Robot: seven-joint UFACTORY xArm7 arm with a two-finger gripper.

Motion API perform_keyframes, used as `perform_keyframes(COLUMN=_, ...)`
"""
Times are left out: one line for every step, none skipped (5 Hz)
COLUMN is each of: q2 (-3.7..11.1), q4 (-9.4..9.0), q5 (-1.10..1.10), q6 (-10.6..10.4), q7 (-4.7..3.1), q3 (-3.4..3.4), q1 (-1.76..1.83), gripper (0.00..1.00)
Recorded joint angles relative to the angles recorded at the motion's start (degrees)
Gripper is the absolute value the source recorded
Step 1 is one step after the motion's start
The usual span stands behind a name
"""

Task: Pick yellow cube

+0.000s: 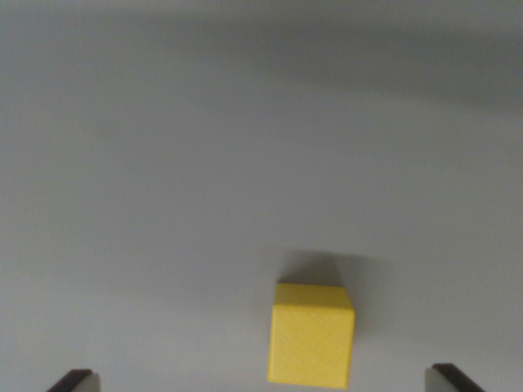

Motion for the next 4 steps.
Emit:
perform_keyframes(q2=1.05, q4=-1.94, q5=-0.02, q6=-2.73, q7=-0.37, q3=-0.13, q1=0.03, gripper=0.0)
perform_keyframes(q2=1.05, q4=-1.94, q5=-0.02, q6=-2.73, q7=-0.37, q3=-0.13, q1=0.03, gripper=0.0)
perform_keyframes(q2=2.03, q4=-3.74, q5=-0.04, q6=-5.27, q7=-0.71, q3=-0.25, q1=0.06, gripper=0.0)
perform_keyframes(q2=2.03, q4=-3.74, q5=-0.04, q6=-5.27, q7=-0.71, q3=-0.25, q1=0.06, gripper=0.0)
